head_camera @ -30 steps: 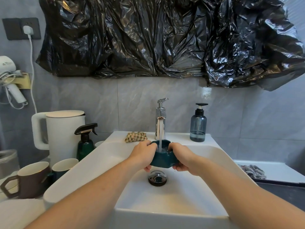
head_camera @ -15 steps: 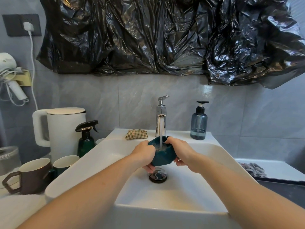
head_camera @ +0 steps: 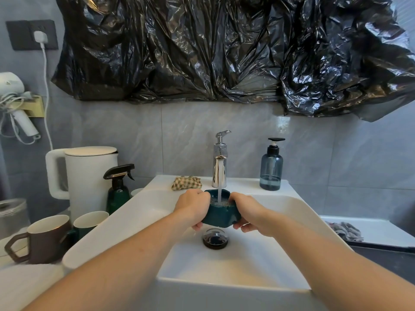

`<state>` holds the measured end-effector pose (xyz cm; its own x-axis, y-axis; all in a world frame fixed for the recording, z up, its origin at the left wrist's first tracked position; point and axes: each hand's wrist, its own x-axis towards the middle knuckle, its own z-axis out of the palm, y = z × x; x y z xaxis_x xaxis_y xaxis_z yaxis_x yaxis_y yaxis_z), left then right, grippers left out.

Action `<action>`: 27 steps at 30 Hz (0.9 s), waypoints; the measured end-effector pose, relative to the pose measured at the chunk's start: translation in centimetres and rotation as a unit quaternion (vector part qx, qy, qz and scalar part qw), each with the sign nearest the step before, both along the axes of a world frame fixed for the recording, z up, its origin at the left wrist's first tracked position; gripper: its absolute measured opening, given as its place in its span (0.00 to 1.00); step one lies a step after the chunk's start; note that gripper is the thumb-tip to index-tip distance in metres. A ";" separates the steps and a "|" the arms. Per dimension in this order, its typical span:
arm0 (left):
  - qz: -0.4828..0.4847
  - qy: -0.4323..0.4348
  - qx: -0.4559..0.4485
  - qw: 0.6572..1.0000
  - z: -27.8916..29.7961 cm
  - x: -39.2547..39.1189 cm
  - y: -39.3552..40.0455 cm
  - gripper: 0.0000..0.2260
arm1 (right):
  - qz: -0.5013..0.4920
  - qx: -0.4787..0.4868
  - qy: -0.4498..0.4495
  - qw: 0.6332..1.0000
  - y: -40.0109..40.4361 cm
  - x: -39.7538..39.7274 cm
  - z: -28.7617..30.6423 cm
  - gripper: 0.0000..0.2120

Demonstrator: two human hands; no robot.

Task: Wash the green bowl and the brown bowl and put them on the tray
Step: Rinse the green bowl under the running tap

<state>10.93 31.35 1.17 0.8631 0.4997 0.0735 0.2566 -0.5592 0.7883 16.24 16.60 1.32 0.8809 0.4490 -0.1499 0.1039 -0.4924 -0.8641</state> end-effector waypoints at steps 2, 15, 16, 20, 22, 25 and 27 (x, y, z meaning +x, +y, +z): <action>0.017 0.001 -0.002 1.000 0.2 -0.1 0.0 0.12 | -0.001 0.013 0.007 1.000 0.0 0.2 0.0 0.21; 0.063 -0.009 -0.013 0.998 0.3 -0.2 0.2 0.13 | 0.023 -0.012 -0.002 1.000 0.0 0.4 -0.3 0.25; 0.055 -0.005 -0.011 0.998 0.1 -0.1 0.2 0.14 | 0.024 -0.018 -0.001 1.000 0.0 0.4 -0.4 0.25; 0.030 0.008 -0.016 0.999 -0.2 0.4 0.2 0.16 | 0.020 -0.030 -0.005 0.999 0.0 0.6 -0.5 0.26; 0.016 0.013 -0.040 0.999 -0.4 0.5 0.4 0.17 | 0.021 -0.034 -0.006 0.999 0.0 0.6 -0.5 0.25; -0.006 0.032 -0.080 0.996 -0.7 0.8 0.5 0.18 | 0.024 -0.030 -0.008 0.999 0.0 0.5 -0.5 0.23; -0.021 0.031 -0.085 0.996 -0.8 0.9 0.4 0.17 | 0.029 -0.027 -0.014 0.999 0.1 0.5 -0.6 0.21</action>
<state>11.79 31.77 0.39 0.8836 0.4641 -0.0629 0.2866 -0.4296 0.8563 16.71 16.69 0.74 0.8582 0.4908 -0.1504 0.1573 -0.5303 -0.8331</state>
